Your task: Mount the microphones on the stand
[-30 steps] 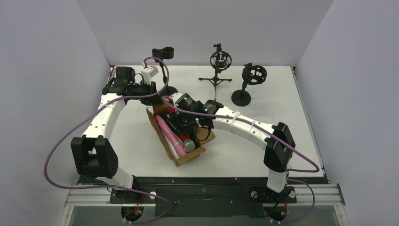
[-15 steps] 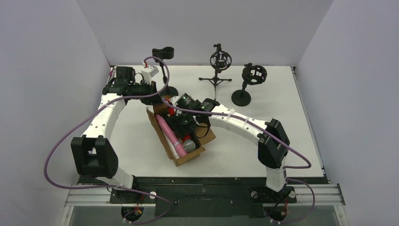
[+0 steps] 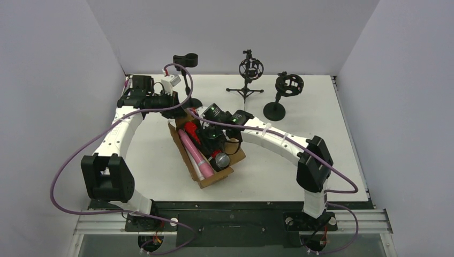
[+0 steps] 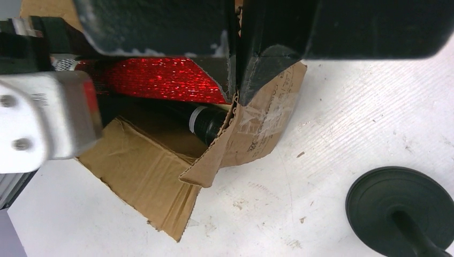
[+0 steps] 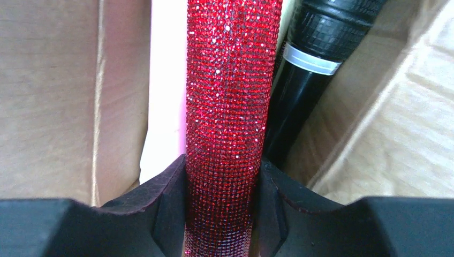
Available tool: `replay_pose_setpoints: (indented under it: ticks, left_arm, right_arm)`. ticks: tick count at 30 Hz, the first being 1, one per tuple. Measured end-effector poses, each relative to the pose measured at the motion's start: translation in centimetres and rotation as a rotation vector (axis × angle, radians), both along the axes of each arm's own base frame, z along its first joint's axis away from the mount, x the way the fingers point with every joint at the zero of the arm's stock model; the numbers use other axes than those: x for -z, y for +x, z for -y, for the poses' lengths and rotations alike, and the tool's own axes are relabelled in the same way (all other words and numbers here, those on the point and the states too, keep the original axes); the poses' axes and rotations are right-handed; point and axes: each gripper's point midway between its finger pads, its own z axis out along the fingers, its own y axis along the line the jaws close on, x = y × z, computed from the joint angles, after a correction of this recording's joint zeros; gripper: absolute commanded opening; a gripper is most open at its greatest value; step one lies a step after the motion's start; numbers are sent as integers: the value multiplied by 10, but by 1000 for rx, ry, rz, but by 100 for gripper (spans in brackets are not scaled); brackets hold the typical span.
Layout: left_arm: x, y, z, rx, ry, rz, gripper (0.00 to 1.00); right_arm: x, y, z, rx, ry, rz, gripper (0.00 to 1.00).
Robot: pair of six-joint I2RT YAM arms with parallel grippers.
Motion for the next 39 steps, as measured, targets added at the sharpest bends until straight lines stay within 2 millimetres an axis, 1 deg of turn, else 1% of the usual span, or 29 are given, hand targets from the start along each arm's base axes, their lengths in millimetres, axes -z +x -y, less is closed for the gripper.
replay_pose_setpoints:
  ticks: [1,3,5,7,8,10,11,12,13,14,15,17,20,22,24,25,31,34,36,37,39]
  left_arm:
    - [-1,0,1,4,-4,5,0]
    - [-2,0,2,11,-8,10,0]
    - [-3,0,2,16,-14,12,0]
    - [-3,0,3,20,-18,13,0]
    - [-4,0,3,21,-19,14,0]
    - [-4,0,3,24,-22,17,0]
    - [-4,0,4,25,-23,17,0]
    - [-4,-1,4,27,-25,16,0]
    - [-5,-1,4,29,-27,16,0]
    - [-5,-1,4,30,-28,17,0]
    - [-5,-1,5,33,-30,17,0]
    - [-6,-1,5,36,-33,19,0]
    - [-6,-2,5,38,-34,19,0]
    - [-6,-1,5,41,-33,23,0]
    - [-6,-1,5,46,-30,29,0]
    - [-6,-1,5,48,-27,32,0]
    - [-8,-2,5,50,-42,30,0]
    - [-11,-3,5,39,-61,16,0]
    - [-12,-4,5,30,-72,5,0]
    - [-13,-4,5,29,-79,1,0]
    - [-15,-5,5,29,-94,-5,0]
  right_arm:
    - [-4,1,1,5,3,11,0]
    - [-20,4,6,24,25,40,0]
    - [-44,8,17,59,80,74,0]
    - [-72,14,35,116,149,111,0]
    - [-88,17,48,150,185,138,0]
    - [-112,22,70,209,240,182,0]
    - [-121,26,83,249,266,204,0]
    - [-127,30,95,286,288,220,0]
    - [-126,34,107,324,300,230,0]
    - [-120,36,117,358,302,228,0]
    - [-109,39,128,394,294,220,0]
    - [-77,44,146,462,259,182,0]
    - [-10,43,169,546,157,68,0]
    - [21,39,172,569,115,7,0]
    - [45,37,168,584,100,-44,0]
    - [54,37,164,591,102,-63,0]
    - [84,54,137,629,153,-110,0]
    - [102,57,124,633,144,-136,6]
    - [115,59,112,628,131,-153,7]
    - [118,60,107,631,136,-161,9]
    - [115,68,95,628,164,-145,12]
